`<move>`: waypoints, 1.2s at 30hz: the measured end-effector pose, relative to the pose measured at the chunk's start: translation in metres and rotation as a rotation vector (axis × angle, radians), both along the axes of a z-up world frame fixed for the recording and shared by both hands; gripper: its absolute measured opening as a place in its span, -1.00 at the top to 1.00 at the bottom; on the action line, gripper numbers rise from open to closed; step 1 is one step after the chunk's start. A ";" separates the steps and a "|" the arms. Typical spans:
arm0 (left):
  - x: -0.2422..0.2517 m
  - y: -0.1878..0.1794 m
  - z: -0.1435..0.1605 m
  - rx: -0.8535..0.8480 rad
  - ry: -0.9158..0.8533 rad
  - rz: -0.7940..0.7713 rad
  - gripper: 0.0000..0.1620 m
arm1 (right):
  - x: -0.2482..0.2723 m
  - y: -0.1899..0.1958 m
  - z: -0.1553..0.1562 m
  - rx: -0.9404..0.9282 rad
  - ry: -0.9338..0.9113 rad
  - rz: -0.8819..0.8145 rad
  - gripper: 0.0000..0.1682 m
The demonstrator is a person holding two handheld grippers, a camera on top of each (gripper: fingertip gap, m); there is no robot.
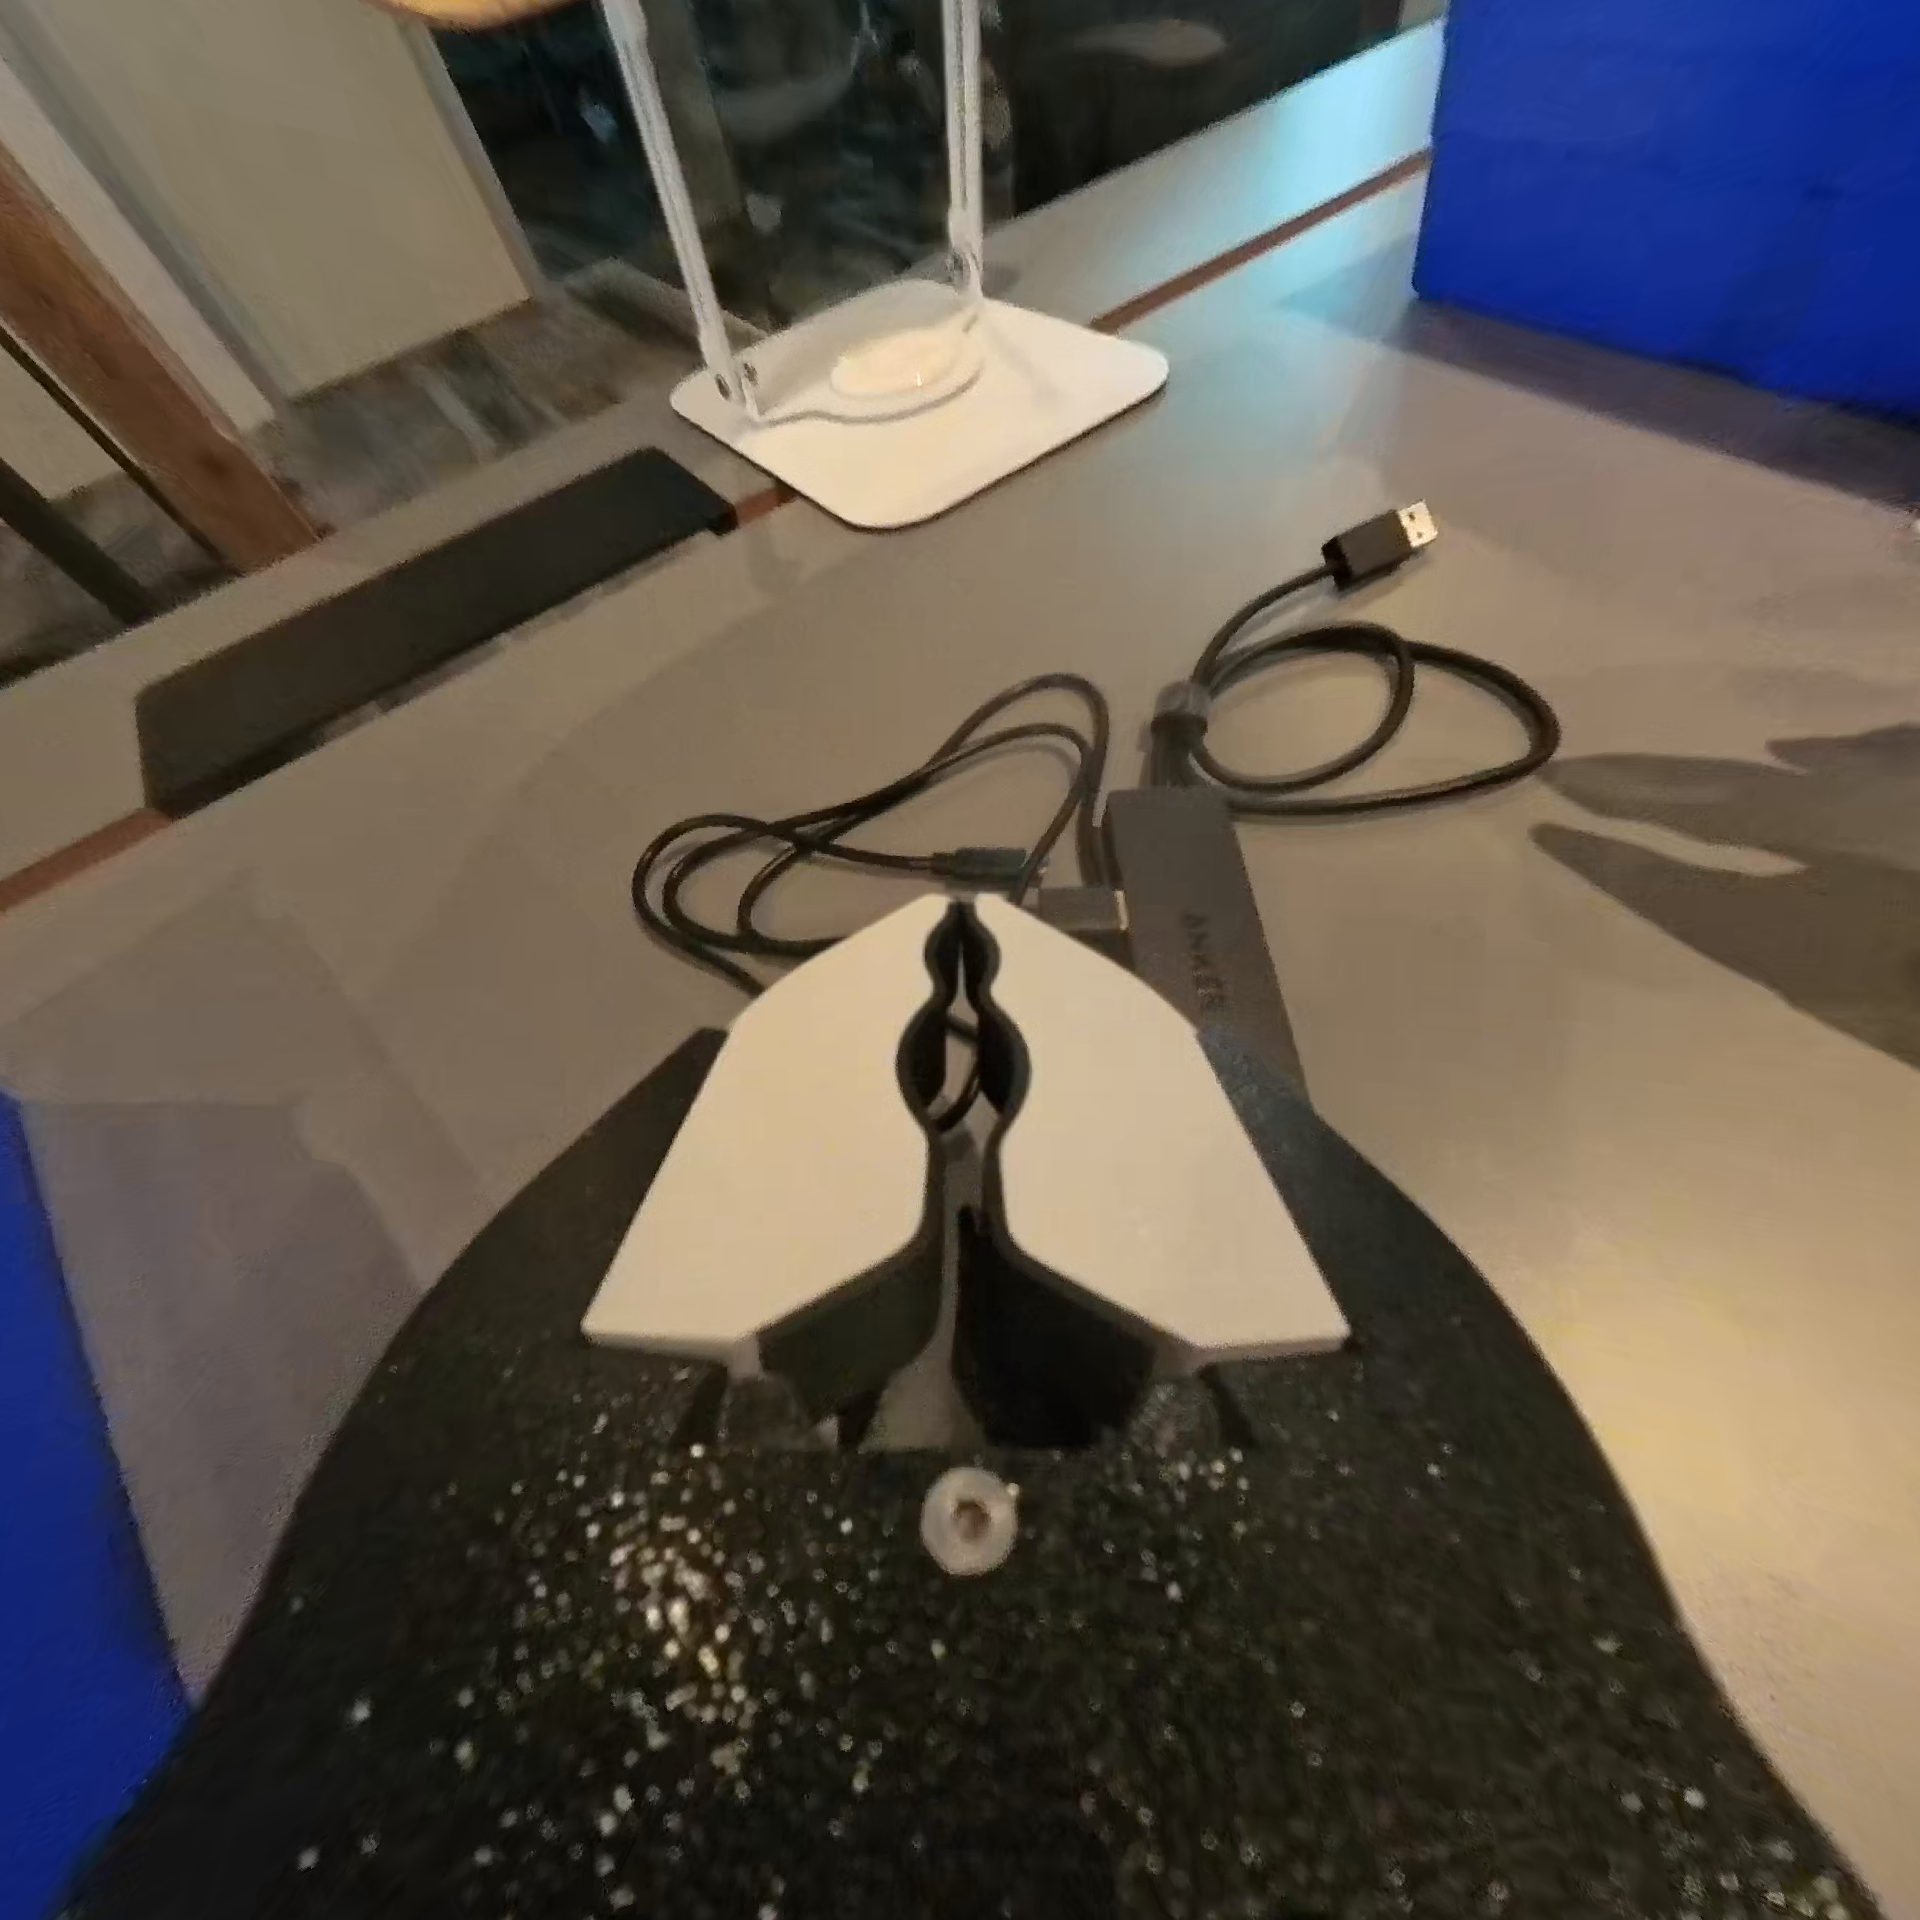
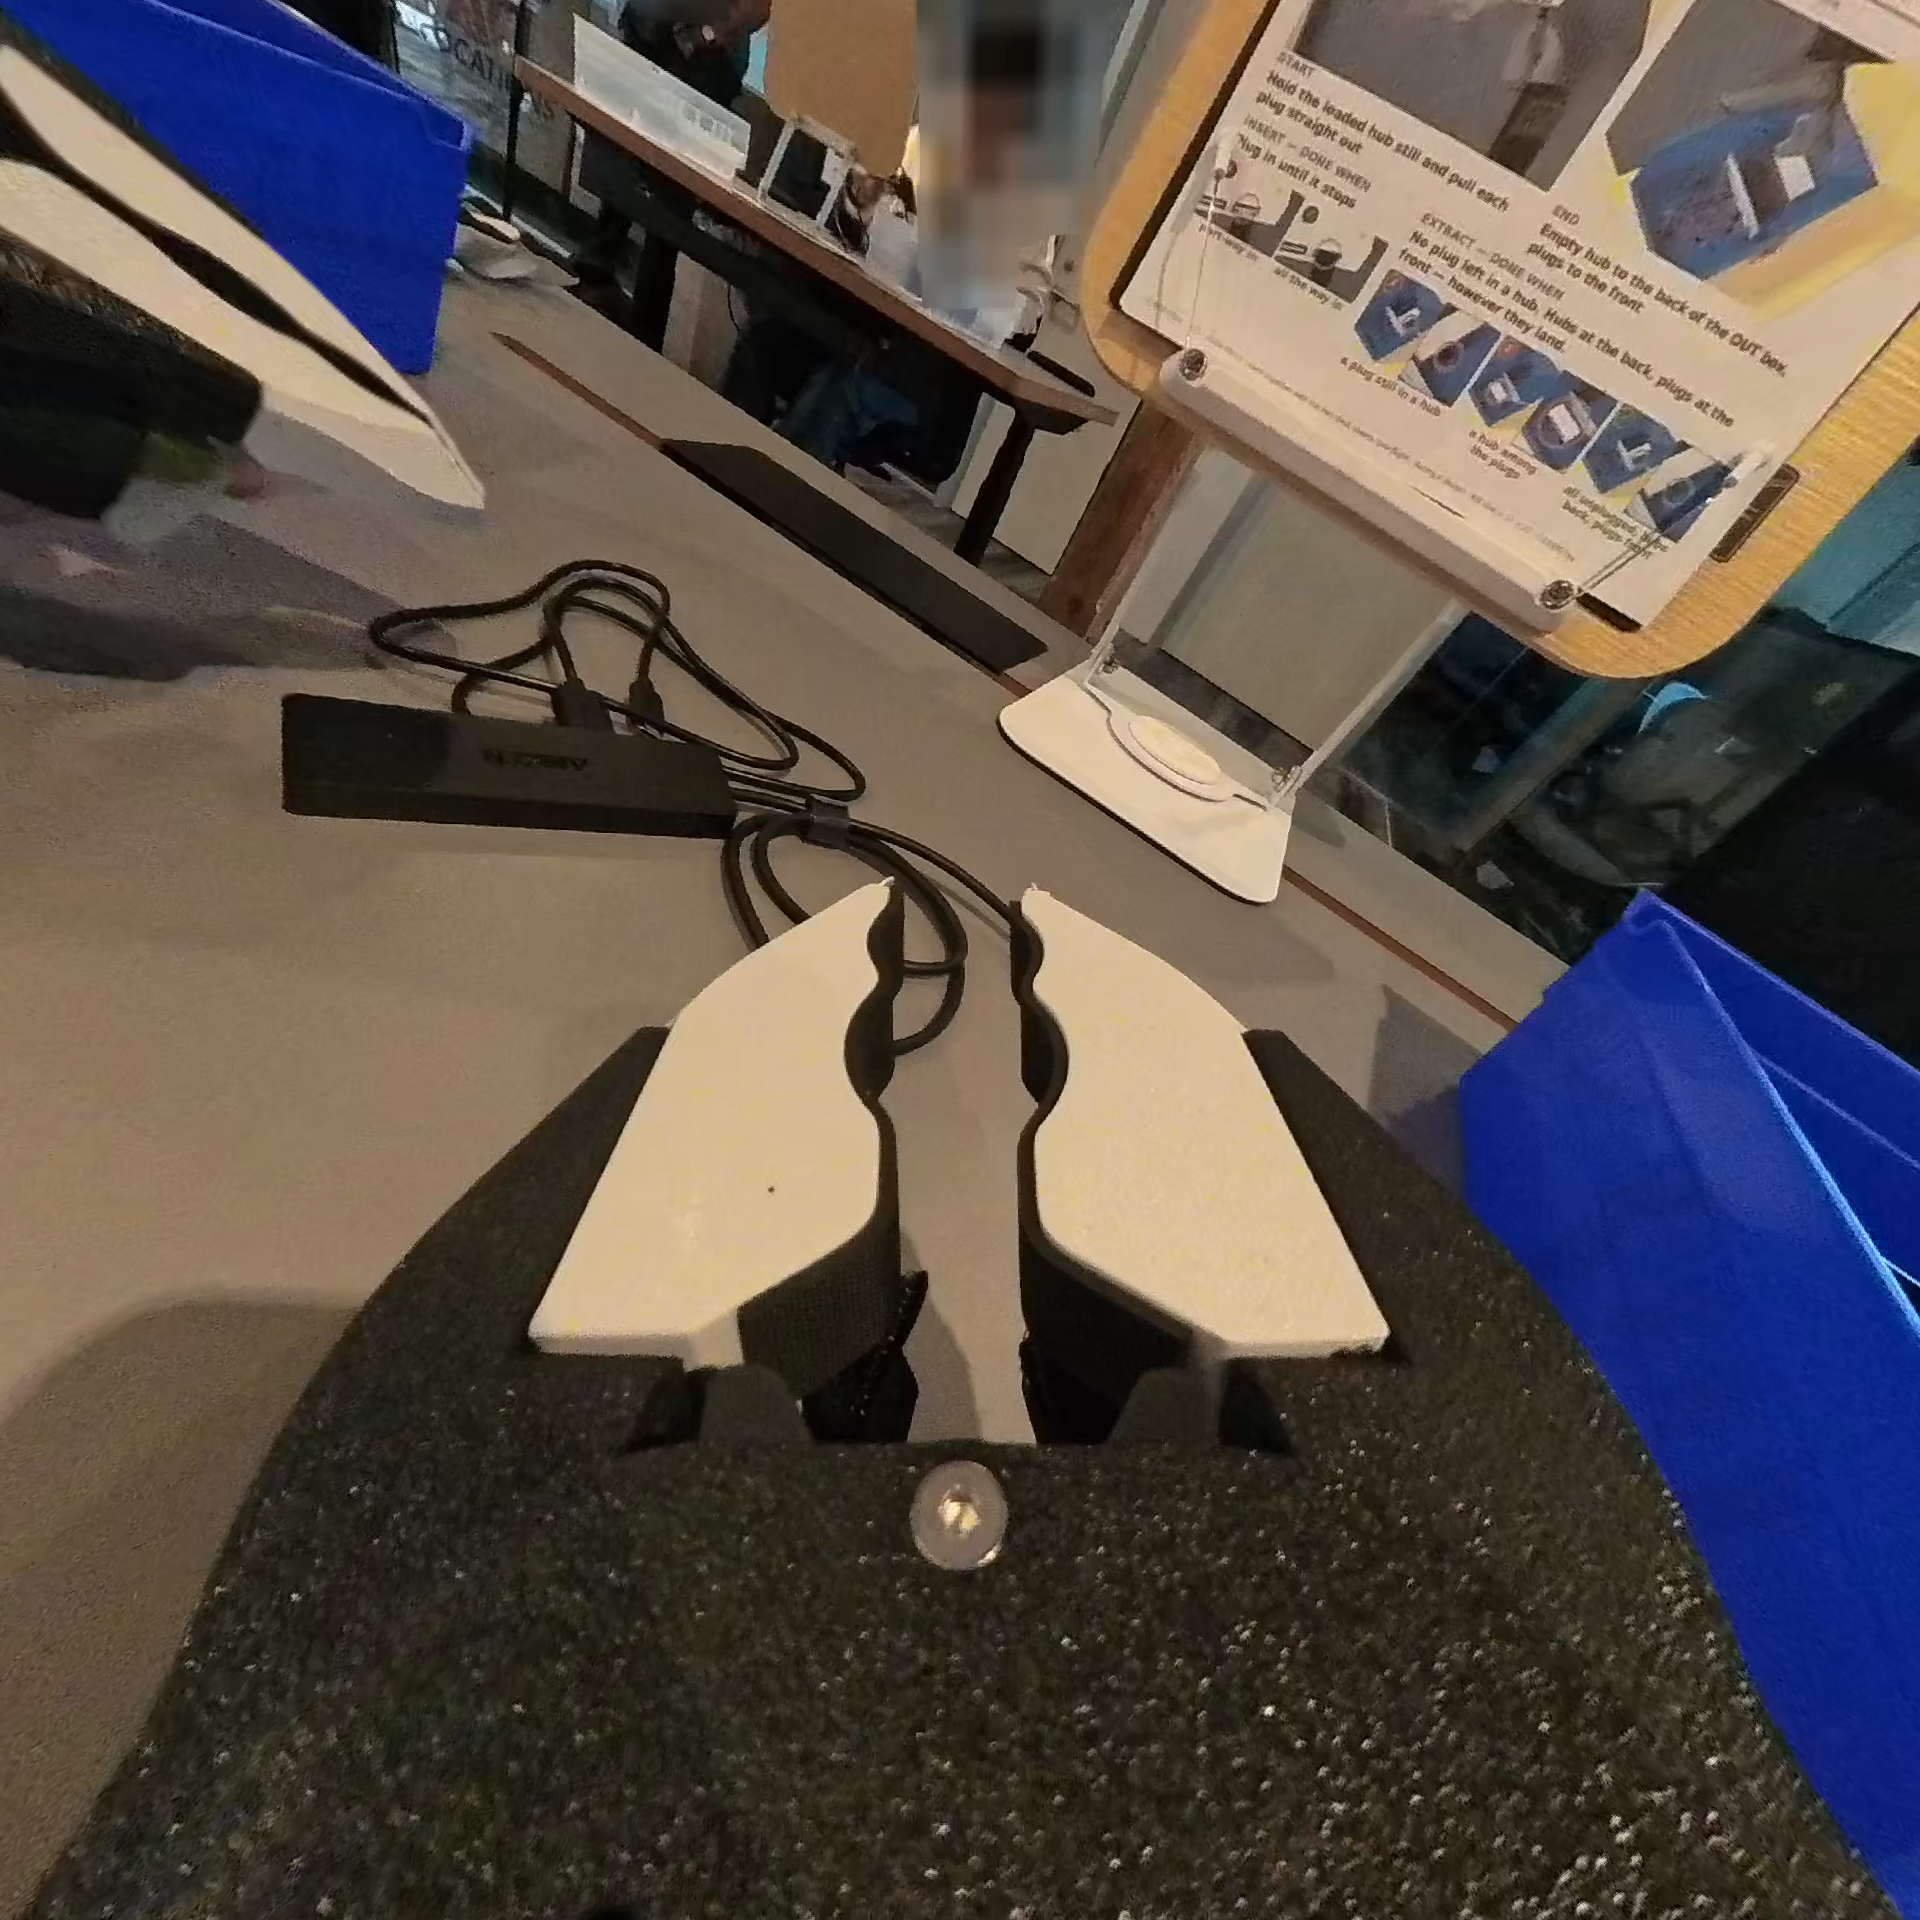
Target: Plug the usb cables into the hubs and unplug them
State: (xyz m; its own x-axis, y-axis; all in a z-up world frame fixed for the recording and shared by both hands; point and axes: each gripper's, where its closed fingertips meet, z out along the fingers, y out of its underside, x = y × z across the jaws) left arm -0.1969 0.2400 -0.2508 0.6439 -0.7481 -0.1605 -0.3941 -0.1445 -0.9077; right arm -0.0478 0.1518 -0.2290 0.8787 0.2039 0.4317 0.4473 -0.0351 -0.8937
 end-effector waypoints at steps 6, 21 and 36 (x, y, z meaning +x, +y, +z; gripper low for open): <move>-0.002 -0.010 -0.014 -0.080 0.133 -0.038 1.00 | -0.003 0.000 -0.002 -0.007 -0.009 0.009 0.78; 0.007 -0.021 -0.041 -0.095 0.289 -0.082 1.00 | -0.006 0.000 -0.005 -0.016 -0.038 0.019 0.78; 0.017 -0.032 -0.044 -0.098 0.306 -0.141 1.00 | -0.009 0.000 -0.008 -0.027 -0.074 0.031 0.78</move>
State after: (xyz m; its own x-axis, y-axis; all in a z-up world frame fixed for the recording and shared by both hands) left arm -0.1796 0.2083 -0.2950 0.4662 -0.8476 -0.2533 -0.6680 -0.1496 -0.7290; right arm -0.0565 0.1515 -0.2373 0.8377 0.2432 0.4889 0.5131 -0.0439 -0.8572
